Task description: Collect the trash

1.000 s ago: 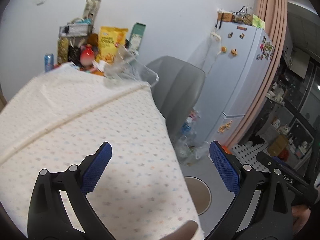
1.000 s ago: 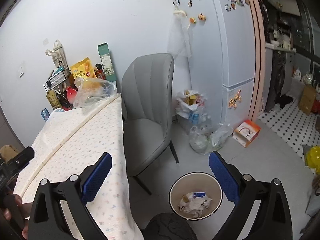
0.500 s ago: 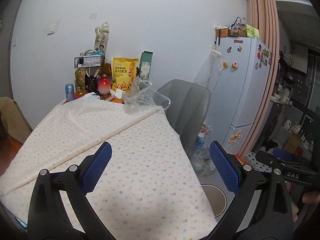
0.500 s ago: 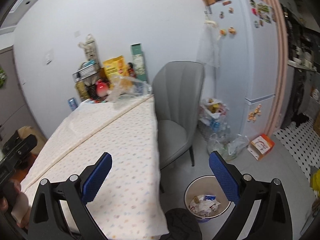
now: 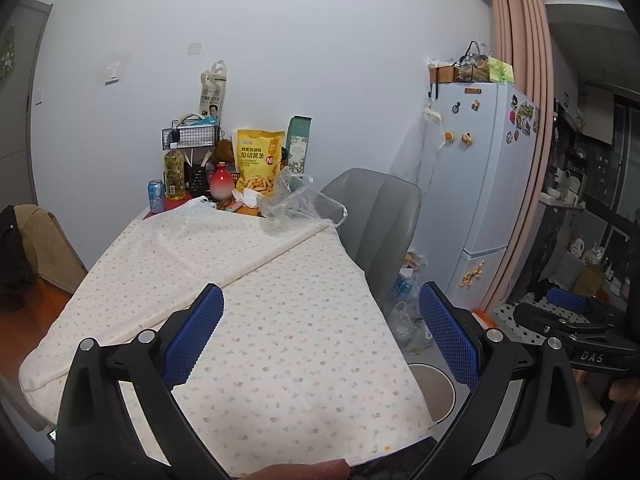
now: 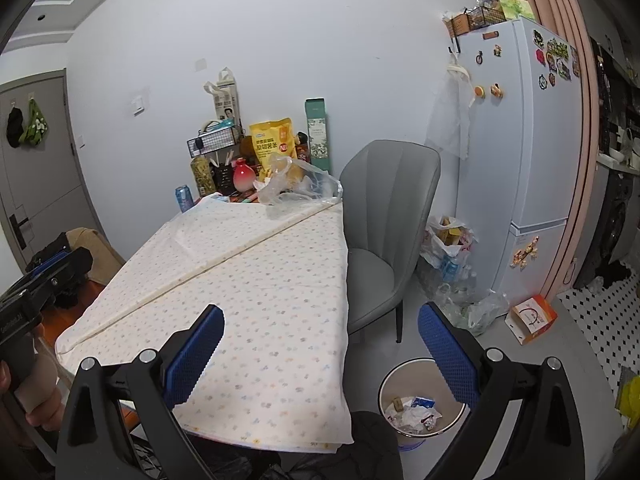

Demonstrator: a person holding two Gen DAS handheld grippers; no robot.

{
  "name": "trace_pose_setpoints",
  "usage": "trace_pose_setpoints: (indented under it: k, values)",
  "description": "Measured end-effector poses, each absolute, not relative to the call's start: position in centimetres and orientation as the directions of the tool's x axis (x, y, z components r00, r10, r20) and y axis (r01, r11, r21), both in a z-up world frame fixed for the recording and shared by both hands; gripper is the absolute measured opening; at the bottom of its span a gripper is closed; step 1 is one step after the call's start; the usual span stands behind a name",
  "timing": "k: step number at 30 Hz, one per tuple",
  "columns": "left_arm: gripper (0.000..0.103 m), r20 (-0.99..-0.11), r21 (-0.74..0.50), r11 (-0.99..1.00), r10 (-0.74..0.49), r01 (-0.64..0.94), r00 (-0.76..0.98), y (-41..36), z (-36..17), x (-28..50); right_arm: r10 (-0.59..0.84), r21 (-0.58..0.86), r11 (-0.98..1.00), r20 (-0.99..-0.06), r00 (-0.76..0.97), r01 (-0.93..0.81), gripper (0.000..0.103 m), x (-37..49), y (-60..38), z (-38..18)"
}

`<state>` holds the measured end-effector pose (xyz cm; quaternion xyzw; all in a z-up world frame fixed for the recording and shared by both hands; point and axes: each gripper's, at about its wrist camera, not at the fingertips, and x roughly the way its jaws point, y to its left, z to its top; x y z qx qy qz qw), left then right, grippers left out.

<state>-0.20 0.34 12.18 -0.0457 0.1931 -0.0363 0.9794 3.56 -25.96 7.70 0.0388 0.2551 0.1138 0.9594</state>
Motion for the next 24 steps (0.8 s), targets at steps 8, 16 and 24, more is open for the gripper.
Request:
trace_pose_setpoints:
  k: [8,16,24]
  values:
    - [0.097,-0.389,-0.107,0.994,-0.054,0.014,0.920,0.4,11.4,-1.0,0.265,0.141,0.964,-0.504,0.822,-0.224,0.095,3.4,-25.1,6.5]
    - [0.097,-0.387,-0.098,0.995,-0.064,0.028,0.920,-0.3,11.3,-1.4,0.271,0.148,0.962,-0.501,0.822,-0.227,0.095,3.2,-25.1,6.3]
    - [0.097,-0.392,-0.104,0.994,-0.060,0.020,0.918,-0.1,11.1,-1.6,0.274,0.154,0.962,-0.504,0.819,-0.227,0.095,3.0,-25.2,6.1]
